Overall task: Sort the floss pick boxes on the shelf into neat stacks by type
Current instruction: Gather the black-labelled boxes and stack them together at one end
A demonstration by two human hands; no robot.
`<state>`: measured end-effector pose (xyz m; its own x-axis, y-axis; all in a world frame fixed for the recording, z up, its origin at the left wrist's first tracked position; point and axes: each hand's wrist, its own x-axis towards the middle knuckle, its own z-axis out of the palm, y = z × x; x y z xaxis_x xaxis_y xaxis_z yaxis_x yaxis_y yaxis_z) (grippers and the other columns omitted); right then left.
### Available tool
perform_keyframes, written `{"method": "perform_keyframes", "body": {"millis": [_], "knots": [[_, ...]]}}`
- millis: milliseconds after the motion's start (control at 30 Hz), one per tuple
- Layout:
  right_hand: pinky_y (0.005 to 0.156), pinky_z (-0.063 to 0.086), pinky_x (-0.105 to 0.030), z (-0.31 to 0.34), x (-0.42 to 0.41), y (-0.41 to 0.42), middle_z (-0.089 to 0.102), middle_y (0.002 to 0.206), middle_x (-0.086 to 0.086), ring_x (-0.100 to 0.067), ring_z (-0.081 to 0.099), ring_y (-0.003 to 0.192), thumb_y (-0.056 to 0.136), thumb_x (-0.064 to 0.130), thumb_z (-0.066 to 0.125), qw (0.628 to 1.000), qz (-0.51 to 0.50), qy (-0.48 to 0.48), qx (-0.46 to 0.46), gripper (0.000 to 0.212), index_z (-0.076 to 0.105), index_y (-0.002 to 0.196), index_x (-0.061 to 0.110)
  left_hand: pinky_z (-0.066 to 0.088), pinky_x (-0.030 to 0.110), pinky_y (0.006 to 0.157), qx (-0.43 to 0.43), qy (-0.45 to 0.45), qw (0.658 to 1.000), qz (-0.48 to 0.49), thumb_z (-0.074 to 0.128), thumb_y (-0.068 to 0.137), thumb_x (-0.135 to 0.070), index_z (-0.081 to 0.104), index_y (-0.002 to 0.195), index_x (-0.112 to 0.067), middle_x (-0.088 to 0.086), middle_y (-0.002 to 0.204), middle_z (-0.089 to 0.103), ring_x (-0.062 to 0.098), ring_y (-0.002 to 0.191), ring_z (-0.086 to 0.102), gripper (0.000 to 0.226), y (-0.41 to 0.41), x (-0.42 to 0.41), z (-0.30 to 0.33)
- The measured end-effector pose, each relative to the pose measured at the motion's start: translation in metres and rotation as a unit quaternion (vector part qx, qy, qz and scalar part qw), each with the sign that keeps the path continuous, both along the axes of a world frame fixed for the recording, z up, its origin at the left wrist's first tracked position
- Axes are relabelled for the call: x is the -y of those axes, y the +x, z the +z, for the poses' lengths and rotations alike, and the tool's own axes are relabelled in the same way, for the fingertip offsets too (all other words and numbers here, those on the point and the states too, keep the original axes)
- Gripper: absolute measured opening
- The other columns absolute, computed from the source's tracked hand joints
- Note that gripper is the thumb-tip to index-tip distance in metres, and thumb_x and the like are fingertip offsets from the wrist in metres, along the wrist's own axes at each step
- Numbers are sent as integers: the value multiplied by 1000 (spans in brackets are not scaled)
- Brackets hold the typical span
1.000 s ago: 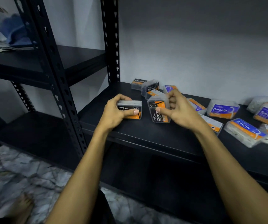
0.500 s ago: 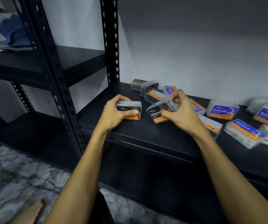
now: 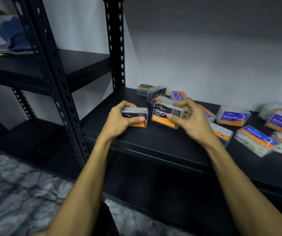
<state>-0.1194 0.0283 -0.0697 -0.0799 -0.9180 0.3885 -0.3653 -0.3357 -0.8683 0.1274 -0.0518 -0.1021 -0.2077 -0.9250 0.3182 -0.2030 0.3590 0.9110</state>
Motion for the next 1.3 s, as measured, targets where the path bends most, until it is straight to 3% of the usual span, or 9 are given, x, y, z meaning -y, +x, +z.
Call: {"method": "perform_keyframes", "body": {"millis": [167, 333, 500, 600, 700, 867, 1000, 1167, 1300], "knots": [[87, 57, -32, -13, 3, -2, 68, 108, -3, -12, 69, 102, 80, -2, 76, 999, 26, 22, 3, 38, 48, 97, 15, 48, 15, 78, 9, -1, 999, -35, 88, 73, -19, 68, 104, -10, -1, 96, 72, 2, 85, 64, 38, 0, -3, 3], [94, 54, -47, -19, 4, -4, 67, 114, -1, -17, 66, 108, 79, 14, 77, 997, 52, 40, -48, 42, 51, 110, 23, 48, 22, 89, 17, -7, 999, -44, 90, 69, -27, 74, 102, -25, 6, 109, 68, 10, 98, 65, 37, 3, 0, 2], [94, 49, -22, -17, 2, 4, 58, 121, 11, 4, 55, 111, 88, 17, 72, 987, 48, 31, -153, 42, 57, 126, 25, 41, 7, 85, 49, -30, 998, -21, 90, 68, -28, 74, 106, -27, 8, 113, 58, 3, 96, 59, 42, 2, -3, 3], [86, 36, 0, -17, 4, 9, 55, 119, 7, 20, 46, 106, 89, 25, 71, 980, 38, 12, -196, 43, 58, 130, 22, 41, 11, 87, 65, -37, 997, -19, 89, 67, -33, 74, 108, -30, 6, 112, 57, 6, 99, 58, 44, 1, -2, 3], [84, 33, 4, -17, 5, 9, 55, 118, 10, 23, 45, 104, 88, 26, 72, 980, 35, 12, -196, 43, 59, 130, 24, 45, 18, 88, 83, -41, 995, -23, 88, 67, -40, 72, 108, -36, 2, 109, 59, 6, 96, 60, 44, 4, 0, 4], [88, 42, -10, -16, 11, 11, 61, 115, 11, 4, 56, 107, 83, 31, 77, 983, 42, 24, -178, 45, 63, 126, 28, 47, 22, 89, 115, -56, 991, -45, 85, 71, -44, 70, 107, -35, -9, 104, 70, 5, 98, 65, 40, 14, 1, 5], [90, 51, -21, -13, 18, 24, 69, 106, 17, 2, 63, 102, 81, 25, 79, 987, 84, 37, -128, 37, 65, 115, 27, 51, 28, 91, 130, -61, 988, -53, 84, 72, -44, 70, 107, -31, -10, 99, 73, 8, 97, 67, 39, 28, 8, 9], [92, 55, -36, -15, 27, 33, 72, 106, 7, -10, 67, 102, 78, 20, 82, 990, 108, 39, -75, 37, 68, 112, 20, 51, 35, 96, 138, -68, 987, -50, 82, 74, -47, 69, 110, -32, -9, 103, 72, 10, 100, 67, 41, 40, 16, 5], [94, 55, -38, -17, 29, 33, 72, 107, 4, -13, 68, 103, 77, 19, 83, 990, 117, 46, -57, 38, 69, 112, 19, 50, 36, 98, 130, -75, 988, -45, 82, 75, -47, 67, 114, -34, -8, 108, 71, 9, 104, 66, 43, 42, 18, -1]]}}
